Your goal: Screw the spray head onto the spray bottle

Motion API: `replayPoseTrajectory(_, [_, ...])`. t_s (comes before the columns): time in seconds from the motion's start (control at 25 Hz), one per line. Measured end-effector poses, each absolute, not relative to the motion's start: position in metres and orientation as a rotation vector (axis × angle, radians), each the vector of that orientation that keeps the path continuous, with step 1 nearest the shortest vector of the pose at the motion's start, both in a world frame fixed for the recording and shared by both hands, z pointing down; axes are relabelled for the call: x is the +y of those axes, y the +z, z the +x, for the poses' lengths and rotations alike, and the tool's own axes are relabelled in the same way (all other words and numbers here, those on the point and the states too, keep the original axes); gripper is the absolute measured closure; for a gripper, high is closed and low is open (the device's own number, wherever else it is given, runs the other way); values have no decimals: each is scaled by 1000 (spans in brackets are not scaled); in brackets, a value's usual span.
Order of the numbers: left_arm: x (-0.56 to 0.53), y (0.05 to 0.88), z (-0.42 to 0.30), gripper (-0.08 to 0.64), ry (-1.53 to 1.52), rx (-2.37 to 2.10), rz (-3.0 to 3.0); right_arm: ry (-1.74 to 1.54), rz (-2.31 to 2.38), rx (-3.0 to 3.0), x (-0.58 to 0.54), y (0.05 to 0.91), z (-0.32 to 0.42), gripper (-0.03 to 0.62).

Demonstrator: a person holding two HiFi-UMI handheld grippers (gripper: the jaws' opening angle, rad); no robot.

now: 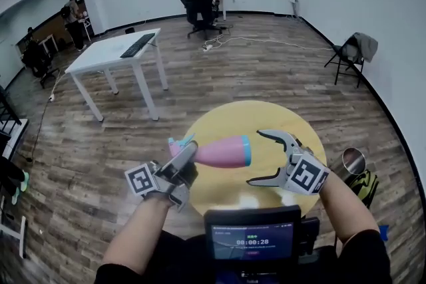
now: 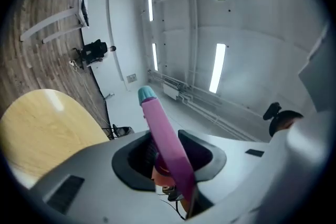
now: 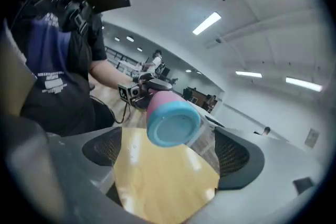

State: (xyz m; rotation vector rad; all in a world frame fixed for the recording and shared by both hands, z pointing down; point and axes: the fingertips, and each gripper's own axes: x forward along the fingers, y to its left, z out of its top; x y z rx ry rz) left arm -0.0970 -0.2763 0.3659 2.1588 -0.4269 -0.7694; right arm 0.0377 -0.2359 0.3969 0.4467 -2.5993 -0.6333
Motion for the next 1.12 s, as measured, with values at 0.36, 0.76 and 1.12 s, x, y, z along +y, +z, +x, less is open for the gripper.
replayPoseTrajectory(0.36, [-245,354,-45,411,-679,-261,2242,-806,294,-2622,-209,403,10,97])
replayPoseTrajectory(0.76, [-217,327,-38,413,-580,-278,2645,284,-4,-2995,-199,385,10,92])
replayPoseTrajectory(1.12, [-268,361,-106,414,-808,-418,2187,-763,514,-2589,-228,382,44,12])
